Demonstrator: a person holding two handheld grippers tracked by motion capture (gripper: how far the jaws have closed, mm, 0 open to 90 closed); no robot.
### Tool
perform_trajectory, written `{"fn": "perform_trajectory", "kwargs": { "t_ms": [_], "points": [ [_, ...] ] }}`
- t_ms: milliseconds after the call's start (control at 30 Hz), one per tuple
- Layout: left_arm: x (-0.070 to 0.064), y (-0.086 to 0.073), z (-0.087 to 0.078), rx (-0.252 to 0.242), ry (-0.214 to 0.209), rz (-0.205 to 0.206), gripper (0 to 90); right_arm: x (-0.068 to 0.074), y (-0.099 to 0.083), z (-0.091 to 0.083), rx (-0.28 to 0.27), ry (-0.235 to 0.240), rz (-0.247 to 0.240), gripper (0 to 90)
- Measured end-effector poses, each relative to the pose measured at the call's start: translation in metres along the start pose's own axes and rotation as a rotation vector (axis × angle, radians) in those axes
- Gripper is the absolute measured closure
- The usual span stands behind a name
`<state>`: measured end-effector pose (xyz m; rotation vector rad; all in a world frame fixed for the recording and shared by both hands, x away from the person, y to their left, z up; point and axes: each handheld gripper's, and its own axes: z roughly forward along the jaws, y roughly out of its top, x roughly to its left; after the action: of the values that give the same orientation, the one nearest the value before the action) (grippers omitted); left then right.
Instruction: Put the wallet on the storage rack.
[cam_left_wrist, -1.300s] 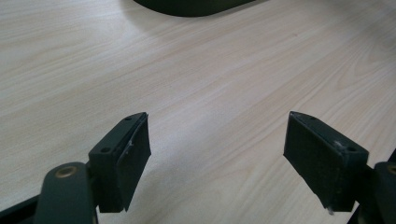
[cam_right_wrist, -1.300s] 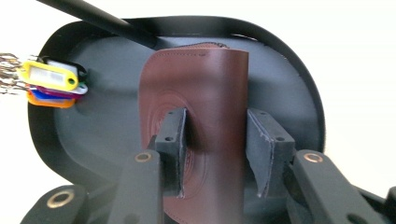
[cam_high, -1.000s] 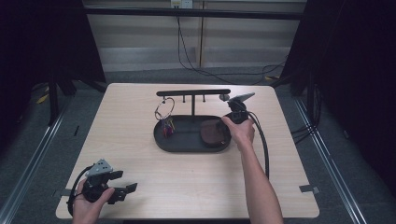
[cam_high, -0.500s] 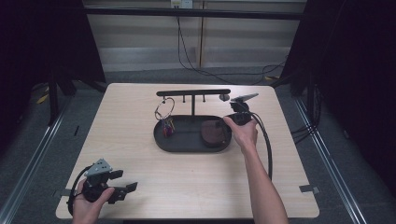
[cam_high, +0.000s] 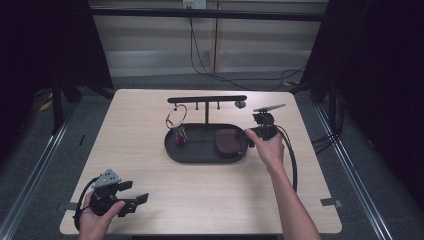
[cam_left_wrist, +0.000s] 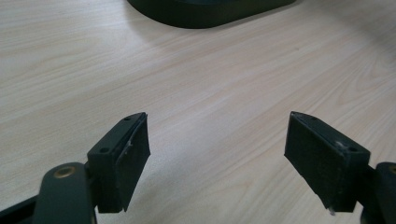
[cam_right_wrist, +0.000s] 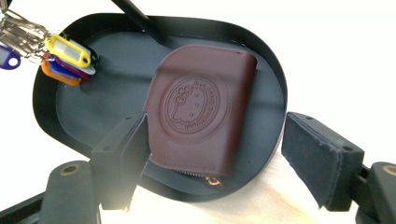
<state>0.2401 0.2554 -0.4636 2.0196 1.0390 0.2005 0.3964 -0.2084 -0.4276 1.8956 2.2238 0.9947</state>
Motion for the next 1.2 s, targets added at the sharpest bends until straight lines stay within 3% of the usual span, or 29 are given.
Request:
{"fn": "perform_trajectory", "kwargs": {
  "t_ms": [233,500,700,833,1000,1100,1200],
  "points": [
    [0.003,0.000,0.000,-0.011,-0.010,-0.026,21.7,0.000,-0.019,-0.012,-0.053,0.003,-0.046,19.4],
    [0.005,0.001,0.000,0.013,-0.010,-0.017,21.7,-0.001,-0.053,-0.025,-0.091,0.002,-0.100,19.2],
    [0.004,0.001,0.000,0.021,0.001,-0.004,21.8,-0.005,-0.078,-0.035,-0.136,-0.013,-0.110,21.9],
    [0.005,0.000,-0.001,0.001,0.010,-0.013,21.9,-0.010,-0.104,-0.042,-0.167,-0.018,-0.117,21.4],
    [0.005,-0.002,-0.002,-0.037,0.006,-0.045,22.5,-0.018,-0.130,-0.046,-0.172,-0.032,-0.104,20.2],
    [0.005,-0.003,-0.004,-0.044,0.001,-0.055,22.4,-0.023,-0.141,-0.048,-0.179,-0.016,-0.092,20.2],
    [0.006,-0.003,-0.005,-0.049,0.002,-0.058,22.4,-0.025,-0.147,-0.047,-0.164,-0.056,-0.107,16.9]
  ]
}}
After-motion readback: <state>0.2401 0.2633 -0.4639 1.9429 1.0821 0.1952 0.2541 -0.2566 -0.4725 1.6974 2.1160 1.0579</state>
